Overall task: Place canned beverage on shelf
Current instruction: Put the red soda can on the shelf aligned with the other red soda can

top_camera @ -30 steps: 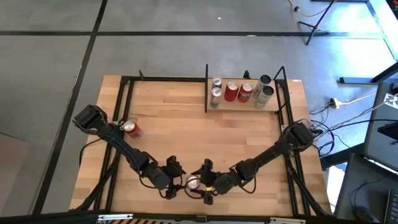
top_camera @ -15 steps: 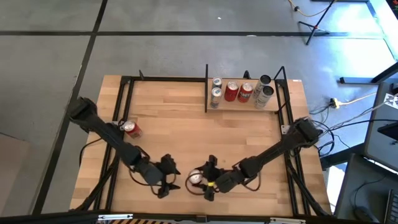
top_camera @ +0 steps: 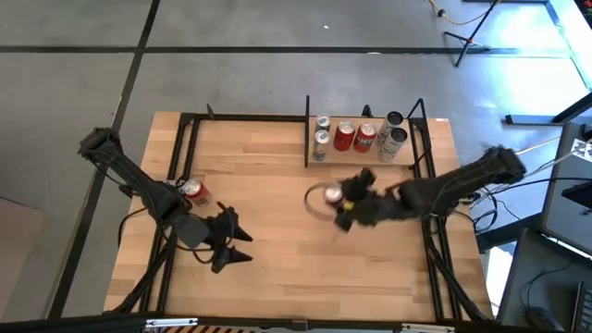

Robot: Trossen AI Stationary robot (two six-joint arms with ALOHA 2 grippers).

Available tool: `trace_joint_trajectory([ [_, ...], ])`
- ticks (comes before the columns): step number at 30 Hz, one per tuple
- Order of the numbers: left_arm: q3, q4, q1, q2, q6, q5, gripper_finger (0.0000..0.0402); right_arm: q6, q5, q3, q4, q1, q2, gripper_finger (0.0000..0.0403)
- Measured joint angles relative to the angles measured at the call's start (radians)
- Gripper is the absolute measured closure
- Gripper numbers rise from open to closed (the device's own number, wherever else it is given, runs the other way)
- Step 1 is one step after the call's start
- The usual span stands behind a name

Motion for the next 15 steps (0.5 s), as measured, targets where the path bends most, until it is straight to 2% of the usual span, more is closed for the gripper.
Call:
trace_joint_trajectory([
  [3, 0.0, -0.003, 0.032, -0.024, 0.0, -0.001, 0.009, -0.052, -0.02, -0.099, 0.001, -0.096, -0.121, 0.0131],
  [9, 0.0, -0.01, 0.118, -0.053, -0.013, 0.017, 0.009, -0.169, -0.123, -0.372, 0.17, -0.328, -0.354, 0.0131],
  [15, 0.0, -0.022, 0.209, -0.062, -0.052, 0.029, 0.009, -0.249, -0.202, -0.551, 0.305, -0.544, -0.447, 0.0131],
])
